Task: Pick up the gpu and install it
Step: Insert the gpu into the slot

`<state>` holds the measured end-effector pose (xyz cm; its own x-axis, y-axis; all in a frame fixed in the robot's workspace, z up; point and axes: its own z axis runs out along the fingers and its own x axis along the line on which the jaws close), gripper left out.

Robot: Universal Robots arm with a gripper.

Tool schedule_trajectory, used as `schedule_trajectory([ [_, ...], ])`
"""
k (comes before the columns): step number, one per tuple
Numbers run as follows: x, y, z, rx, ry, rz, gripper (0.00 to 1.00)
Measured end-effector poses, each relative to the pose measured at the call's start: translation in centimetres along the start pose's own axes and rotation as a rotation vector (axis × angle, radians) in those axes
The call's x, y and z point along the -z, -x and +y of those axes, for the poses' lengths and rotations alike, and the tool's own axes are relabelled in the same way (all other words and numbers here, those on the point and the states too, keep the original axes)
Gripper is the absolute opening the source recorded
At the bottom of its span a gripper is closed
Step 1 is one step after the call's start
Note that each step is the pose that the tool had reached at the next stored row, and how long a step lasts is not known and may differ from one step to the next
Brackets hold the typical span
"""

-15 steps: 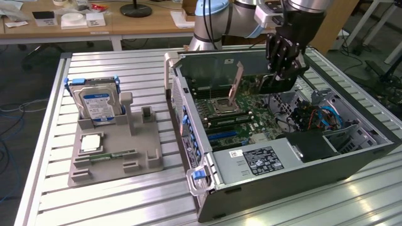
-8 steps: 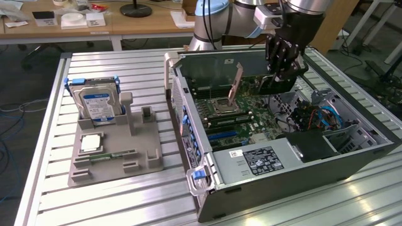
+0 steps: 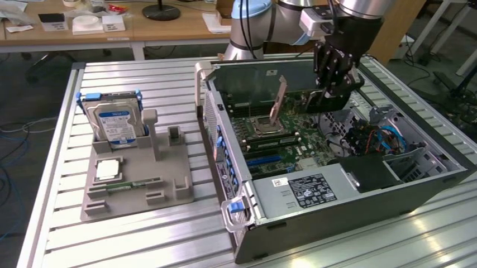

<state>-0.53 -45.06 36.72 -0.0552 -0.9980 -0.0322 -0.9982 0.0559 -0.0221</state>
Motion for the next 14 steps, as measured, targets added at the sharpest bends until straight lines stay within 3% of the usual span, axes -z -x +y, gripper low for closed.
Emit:
schedule_trajectory([
  [5, -0.24, -0.2, 0.18, 0.0, 0.0, 0.0001, 0.27],
  [14, -1.77, -0.4, 0.9, 0.001, 0.0, 0.0, 0.27],
])
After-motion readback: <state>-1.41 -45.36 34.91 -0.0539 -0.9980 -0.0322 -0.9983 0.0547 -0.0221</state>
